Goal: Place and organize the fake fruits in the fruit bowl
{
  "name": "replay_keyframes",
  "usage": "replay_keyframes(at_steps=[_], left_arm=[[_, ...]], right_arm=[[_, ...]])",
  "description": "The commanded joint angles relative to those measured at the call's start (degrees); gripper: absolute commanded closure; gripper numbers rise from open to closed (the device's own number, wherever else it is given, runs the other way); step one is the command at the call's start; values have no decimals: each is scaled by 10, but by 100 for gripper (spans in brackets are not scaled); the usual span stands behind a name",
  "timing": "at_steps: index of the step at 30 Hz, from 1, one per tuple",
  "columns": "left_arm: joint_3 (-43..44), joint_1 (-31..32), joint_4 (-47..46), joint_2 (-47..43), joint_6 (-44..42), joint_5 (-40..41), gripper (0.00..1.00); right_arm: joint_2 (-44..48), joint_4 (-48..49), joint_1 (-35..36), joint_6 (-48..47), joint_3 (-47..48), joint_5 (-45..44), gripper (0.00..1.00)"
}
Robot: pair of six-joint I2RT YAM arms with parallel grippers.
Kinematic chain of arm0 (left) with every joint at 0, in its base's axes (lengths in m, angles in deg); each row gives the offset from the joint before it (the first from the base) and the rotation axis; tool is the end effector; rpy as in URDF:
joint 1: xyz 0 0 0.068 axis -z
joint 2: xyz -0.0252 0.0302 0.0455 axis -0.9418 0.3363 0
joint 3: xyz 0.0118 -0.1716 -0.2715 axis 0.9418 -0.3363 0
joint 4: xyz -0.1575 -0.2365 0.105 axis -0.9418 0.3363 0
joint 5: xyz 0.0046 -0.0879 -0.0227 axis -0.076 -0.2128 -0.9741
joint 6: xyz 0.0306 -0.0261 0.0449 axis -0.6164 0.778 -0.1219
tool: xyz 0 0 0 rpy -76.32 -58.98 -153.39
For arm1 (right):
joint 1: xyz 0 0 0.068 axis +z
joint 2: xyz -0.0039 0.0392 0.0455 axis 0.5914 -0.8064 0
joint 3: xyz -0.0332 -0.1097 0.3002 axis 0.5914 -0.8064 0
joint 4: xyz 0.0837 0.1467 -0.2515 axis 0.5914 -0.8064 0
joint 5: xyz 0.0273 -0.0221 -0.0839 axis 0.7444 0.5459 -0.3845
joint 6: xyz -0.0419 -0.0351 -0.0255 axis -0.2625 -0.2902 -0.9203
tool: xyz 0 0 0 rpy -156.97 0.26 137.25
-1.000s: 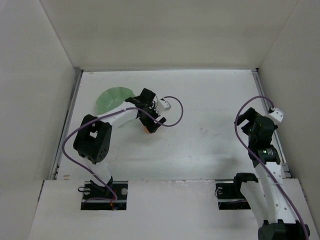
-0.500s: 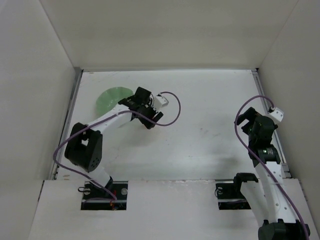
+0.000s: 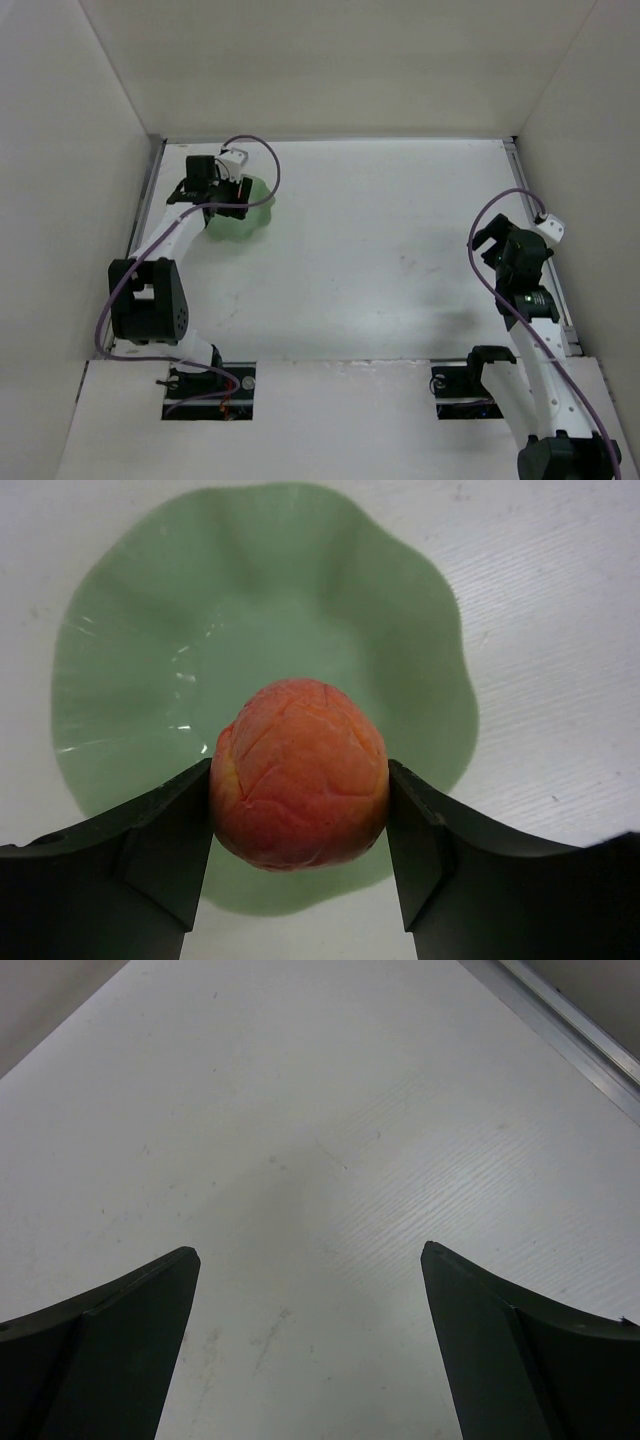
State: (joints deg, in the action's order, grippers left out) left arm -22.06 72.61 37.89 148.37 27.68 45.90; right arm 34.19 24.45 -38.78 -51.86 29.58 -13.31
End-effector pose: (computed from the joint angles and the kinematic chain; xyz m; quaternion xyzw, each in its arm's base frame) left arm 0.3888 -0.0243 0.2918 0.1664 0.8923 -0.0499 0.4166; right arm 0.1746 -0.0215 0.2894 0.3002 0.7787 -0.0085 0.5508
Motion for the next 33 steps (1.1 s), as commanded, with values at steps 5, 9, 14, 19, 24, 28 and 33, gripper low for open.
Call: replay_keyframes(at_steps=[5,9,14,19,24,28,33], left_arm=[[4,-11,-89,47,20,47,60],[-5,-20,-103,34,22,53,17],[-8,-24,-86,-9,16,53,0],[-13,-68,-40,-79,10,68,0],[-63,-162,-31,-144,24,153,0],[-136,-228,-41,-181,23,204,0],[-192,-239,-13,-231,33,207,0]], right_arm=[[15,21,8,0,1,-6,0],[27,20,7,4,-10,-9,0],[21,18,8,4,-6,-7,0],[24,16,5,3,-2,-7,0],[17,20,4,10,-9,-6,0],[-2,27,5,14,-3,-6,0],[-5,31,4,12,1,-6,0]])
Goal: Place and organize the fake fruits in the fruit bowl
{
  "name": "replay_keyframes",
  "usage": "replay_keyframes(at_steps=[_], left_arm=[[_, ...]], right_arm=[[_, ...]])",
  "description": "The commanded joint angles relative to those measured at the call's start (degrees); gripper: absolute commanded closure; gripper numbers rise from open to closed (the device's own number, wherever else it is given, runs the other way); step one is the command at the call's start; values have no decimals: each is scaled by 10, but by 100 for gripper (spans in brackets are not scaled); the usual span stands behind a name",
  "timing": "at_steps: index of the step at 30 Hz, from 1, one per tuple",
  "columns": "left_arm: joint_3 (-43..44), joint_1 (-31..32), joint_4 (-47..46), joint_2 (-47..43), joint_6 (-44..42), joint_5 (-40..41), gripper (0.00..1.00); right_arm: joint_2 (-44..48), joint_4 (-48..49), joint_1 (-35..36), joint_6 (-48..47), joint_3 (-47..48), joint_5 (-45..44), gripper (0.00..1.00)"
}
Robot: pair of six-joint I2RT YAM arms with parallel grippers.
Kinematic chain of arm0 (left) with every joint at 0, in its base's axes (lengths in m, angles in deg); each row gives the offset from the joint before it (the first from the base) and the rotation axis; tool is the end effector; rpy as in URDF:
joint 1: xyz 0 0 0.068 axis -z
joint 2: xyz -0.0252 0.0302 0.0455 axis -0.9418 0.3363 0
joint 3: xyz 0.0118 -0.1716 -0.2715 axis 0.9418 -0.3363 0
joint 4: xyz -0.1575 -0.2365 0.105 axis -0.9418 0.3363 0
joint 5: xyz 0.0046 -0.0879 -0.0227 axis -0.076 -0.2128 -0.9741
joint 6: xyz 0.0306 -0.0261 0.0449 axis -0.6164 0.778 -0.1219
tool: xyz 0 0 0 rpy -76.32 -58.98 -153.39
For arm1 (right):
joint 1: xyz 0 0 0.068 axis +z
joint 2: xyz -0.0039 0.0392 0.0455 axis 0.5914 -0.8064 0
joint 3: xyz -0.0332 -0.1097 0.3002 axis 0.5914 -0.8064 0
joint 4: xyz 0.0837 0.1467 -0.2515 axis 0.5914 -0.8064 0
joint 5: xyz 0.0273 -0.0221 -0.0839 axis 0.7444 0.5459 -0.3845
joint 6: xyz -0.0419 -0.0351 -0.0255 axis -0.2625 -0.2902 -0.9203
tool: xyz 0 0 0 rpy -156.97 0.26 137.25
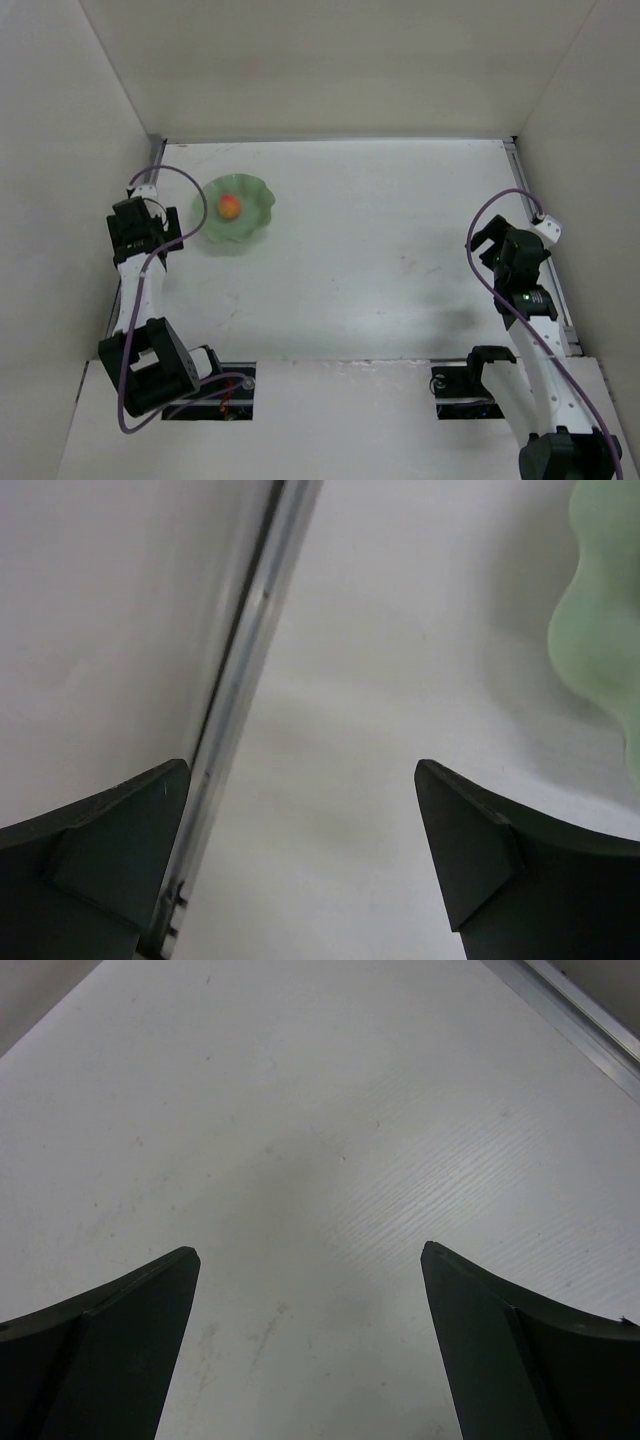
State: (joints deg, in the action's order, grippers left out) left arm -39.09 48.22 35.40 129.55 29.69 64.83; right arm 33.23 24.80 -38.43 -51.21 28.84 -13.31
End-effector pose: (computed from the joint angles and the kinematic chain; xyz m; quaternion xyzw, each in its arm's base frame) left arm 0.2723 0.1169 0.2879 -0.1104 0.8871 0.1849 0.4084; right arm 0.1776 -0.0205 0.2822 0.3025 0.7844 -0.0069 0.5415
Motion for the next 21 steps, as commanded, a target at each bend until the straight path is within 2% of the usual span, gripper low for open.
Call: replay_keyframes(at_steps=[1,7,16,21], left_arm=[[-32,5,8,-55,14,20,0],[-69,-24,-9,-82,49,25,0],[-80,-27,-17,-84,71,30,0],[-79,-25,-24,-85,95,64,0]], right_arm=[[6,28,1,5,8,-6,0],[3,30,-4,8,5,-5,0],[4,30,-4,8,0,-5,0],[2,30,-2,8,-1,-5,0]])
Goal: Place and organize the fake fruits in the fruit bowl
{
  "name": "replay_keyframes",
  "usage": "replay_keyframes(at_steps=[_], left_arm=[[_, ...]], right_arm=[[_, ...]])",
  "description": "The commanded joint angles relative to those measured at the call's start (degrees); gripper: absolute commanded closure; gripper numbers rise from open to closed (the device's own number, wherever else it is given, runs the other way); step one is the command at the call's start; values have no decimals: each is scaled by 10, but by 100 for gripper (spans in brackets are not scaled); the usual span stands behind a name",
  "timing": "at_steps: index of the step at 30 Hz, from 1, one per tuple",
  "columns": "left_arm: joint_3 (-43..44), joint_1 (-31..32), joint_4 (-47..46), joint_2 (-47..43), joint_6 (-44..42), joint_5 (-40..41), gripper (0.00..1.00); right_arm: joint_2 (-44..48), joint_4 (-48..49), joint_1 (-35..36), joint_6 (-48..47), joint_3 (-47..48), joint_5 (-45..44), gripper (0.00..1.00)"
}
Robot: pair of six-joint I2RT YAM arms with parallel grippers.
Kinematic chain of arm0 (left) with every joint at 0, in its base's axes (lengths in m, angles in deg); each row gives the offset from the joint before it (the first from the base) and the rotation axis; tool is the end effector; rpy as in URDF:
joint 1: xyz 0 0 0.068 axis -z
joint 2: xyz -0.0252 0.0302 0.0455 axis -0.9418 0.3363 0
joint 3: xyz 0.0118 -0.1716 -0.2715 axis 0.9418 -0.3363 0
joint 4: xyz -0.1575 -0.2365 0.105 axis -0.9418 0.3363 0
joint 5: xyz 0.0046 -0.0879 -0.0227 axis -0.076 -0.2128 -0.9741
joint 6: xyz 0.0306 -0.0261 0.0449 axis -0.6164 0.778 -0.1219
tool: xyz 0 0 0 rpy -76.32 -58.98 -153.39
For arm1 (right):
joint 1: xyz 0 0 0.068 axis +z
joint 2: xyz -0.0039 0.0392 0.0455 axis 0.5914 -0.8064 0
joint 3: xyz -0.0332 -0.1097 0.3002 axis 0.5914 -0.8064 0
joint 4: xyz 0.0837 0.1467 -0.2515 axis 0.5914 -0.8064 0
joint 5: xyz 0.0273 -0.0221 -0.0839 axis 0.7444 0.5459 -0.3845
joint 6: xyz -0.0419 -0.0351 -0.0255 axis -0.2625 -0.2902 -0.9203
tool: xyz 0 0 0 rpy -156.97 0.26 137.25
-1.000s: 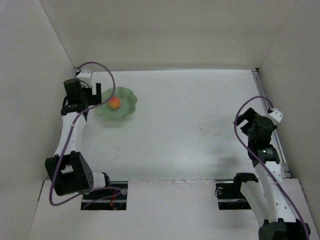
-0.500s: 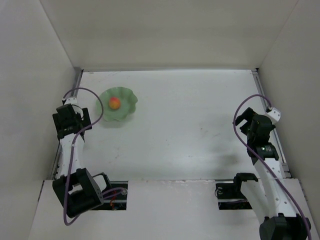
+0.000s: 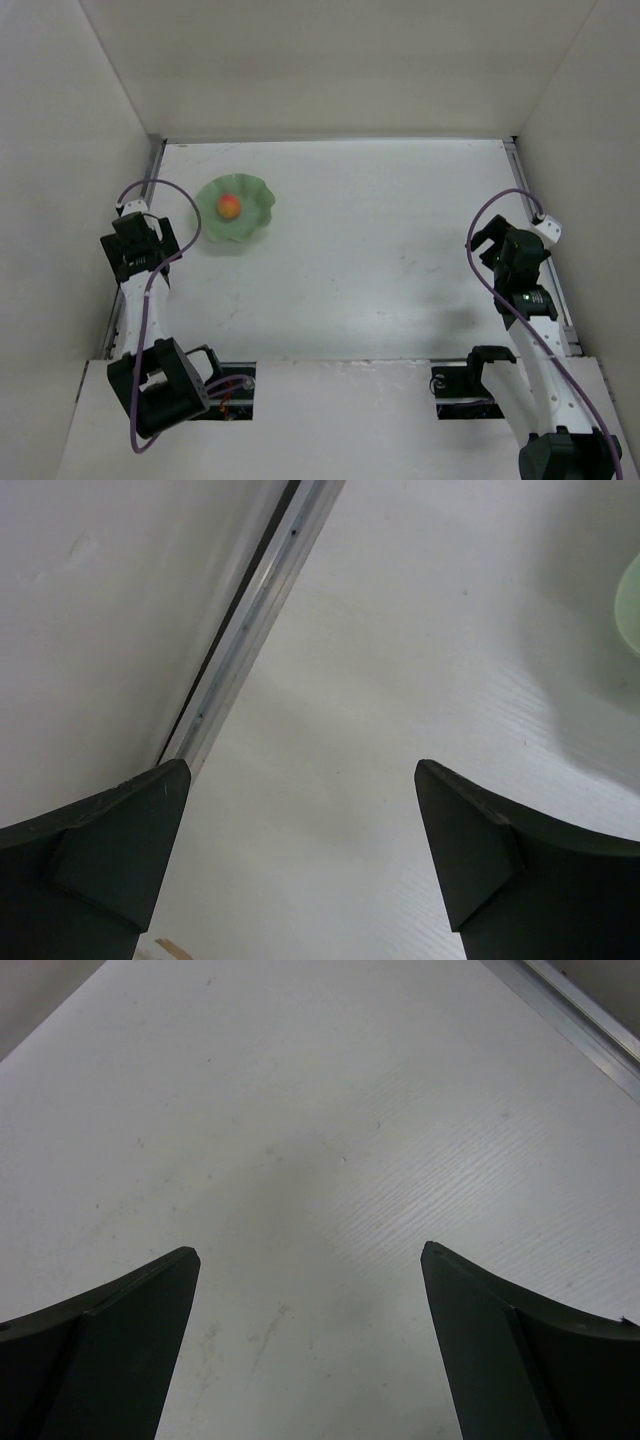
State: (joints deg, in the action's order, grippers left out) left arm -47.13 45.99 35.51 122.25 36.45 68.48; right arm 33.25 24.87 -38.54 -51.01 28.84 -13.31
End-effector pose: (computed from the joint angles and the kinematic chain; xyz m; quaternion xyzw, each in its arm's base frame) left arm 0.2312 0.1141 0.2668 -0.1930 0.8743 0.1945 0.4006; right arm 0.1776 -0.0209 0.2824 0.3046 0.7831 -0.0063 0.5421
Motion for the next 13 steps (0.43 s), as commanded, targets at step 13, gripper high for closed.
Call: replay_keyframes(at_steps=[13], left_arm=[[18,0,-4,-15,40,24,0]], right_arm=[[4,30,0,6,-3,-5,0]])
